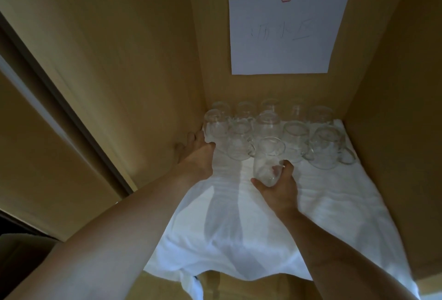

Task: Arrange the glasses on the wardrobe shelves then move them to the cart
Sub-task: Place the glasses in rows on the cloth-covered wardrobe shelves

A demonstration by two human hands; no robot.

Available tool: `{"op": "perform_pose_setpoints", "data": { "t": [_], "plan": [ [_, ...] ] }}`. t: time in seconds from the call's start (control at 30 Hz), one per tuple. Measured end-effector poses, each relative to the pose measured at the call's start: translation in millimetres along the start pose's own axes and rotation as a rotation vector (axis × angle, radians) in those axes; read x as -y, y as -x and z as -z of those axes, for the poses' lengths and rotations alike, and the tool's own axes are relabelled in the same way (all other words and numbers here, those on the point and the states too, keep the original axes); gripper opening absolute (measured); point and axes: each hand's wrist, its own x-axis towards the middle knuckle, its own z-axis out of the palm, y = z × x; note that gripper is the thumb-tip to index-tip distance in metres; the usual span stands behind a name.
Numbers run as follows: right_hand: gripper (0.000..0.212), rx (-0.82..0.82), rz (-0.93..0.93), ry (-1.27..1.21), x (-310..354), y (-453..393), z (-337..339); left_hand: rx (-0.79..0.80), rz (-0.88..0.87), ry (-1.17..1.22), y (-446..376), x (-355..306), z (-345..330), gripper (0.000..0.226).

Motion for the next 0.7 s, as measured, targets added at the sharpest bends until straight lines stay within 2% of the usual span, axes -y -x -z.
{"op": "perform_pose_setpoints", "data": {
  "t": [0.13,0.3,0.7],
  "plan": [
    [0.103,0.007,-0.003,0.0,-1.0,-1.5,-0.5,-0.025,-0.035,-0.039,-3.3,-5.2,0.2,0.045],
    [0.101,0.001,0.003,0.005,-2.3,-3.9,-1.8,-0.123,-0.059,0.051,-10.0,-8.3,4.5,0.051],
    [0.103,-0.013,-0.001,0.008,-0.9,-5.1,-2.8,-0.109,-0.125,0.083,-33.1,-4.9,15.6,0.056]
  ]
}}
